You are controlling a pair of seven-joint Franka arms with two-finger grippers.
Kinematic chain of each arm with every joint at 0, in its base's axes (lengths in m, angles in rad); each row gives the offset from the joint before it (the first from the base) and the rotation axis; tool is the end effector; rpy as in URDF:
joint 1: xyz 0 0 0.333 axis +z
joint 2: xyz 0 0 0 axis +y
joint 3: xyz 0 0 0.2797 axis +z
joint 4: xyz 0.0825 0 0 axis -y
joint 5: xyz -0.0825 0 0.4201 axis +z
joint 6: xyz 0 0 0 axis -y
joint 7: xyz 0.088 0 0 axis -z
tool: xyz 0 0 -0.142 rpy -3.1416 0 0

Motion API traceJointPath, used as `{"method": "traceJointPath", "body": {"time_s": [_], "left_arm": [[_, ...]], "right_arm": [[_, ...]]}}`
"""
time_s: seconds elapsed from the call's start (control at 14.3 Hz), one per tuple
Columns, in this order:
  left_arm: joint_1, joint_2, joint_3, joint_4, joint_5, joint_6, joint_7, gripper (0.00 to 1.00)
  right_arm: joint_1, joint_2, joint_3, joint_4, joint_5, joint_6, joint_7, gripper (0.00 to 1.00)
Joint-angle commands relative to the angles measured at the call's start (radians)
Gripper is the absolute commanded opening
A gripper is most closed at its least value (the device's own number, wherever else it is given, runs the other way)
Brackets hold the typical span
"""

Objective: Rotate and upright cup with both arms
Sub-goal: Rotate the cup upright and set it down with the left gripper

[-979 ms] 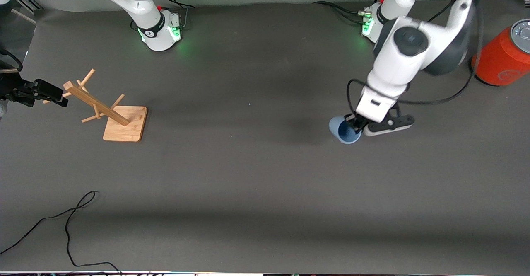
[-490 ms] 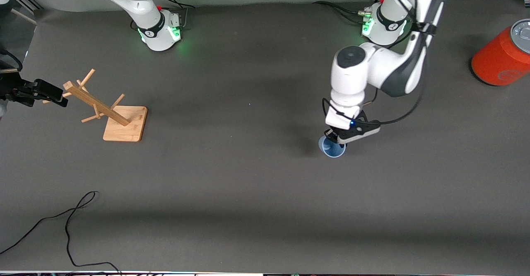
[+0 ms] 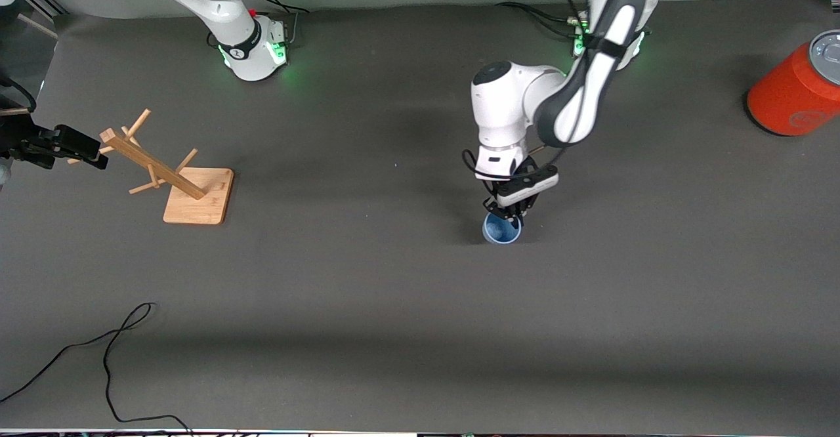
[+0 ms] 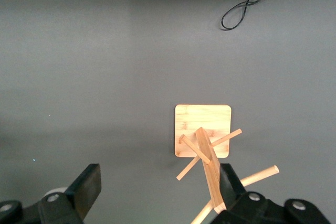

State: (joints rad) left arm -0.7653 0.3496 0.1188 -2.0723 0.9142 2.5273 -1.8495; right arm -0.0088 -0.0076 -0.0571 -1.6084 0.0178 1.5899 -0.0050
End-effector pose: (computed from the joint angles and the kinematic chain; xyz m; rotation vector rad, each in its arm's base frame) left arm 0.4992 -0.3645 0.1784 -2.8323 -0.6511 -0.8812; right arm 0.5881 -0.0364 0.5402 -3.1215 0.0958 0.0160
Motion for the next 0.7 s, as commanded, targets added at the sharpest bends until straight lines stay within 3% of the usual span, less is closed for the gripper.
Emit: {"method": "traceJointPath", "body": {"time_s": [0.0,0.21,0.28,0.35,0.42,0.49,0.63], "left_arm": [[-0.022,0.028,0.013,0.011,0.043,-0.007,-0.076,0.0],[-0.06,0.066,0.015,0.021,0.045,-0.008,-0.132,0.0],[-0.055,0.065,0.015,0.021,0.045,-0.007,-0.131,0.19],[-0.054,0.062,0.015,0.021,0.045,-0.007,-0.131,0.47],[-0.054,0.059,0.015,0.023,0.043,-0.008,-0.128,0.89],[-0.049,0.045,0.016,0.032,0.043,-0.012,-0.114,1.0],[-0.008,-0.007,0.015,0.037,-0.018,-0.015,-0.024,1.0]], "right_arm": [[0.006,-0.009,-0.004,0.001,-0.013,0.005,-0.02,1.0],[0.006,-0.009,-0.004,0.001,-0.013,0.005,-0.018,1.0],[0.006,-0.008,-0.004,0.001,-0.013,0.005,-0.017,1.0],[0.006,-0.008,-0.004,0.001,-0.013,0.005,-0.018,1.0],[0.006,-0.008,-0.004,0.001,-0.013,0.005,-0.018,1.0],[0.006,-0.008,-0.004,0.001,-0.013,0.005,-0.018,1.0],[0.006,-0.008,-0.004,0.001,-0.013,0.005,-0.018,1.0]]}}
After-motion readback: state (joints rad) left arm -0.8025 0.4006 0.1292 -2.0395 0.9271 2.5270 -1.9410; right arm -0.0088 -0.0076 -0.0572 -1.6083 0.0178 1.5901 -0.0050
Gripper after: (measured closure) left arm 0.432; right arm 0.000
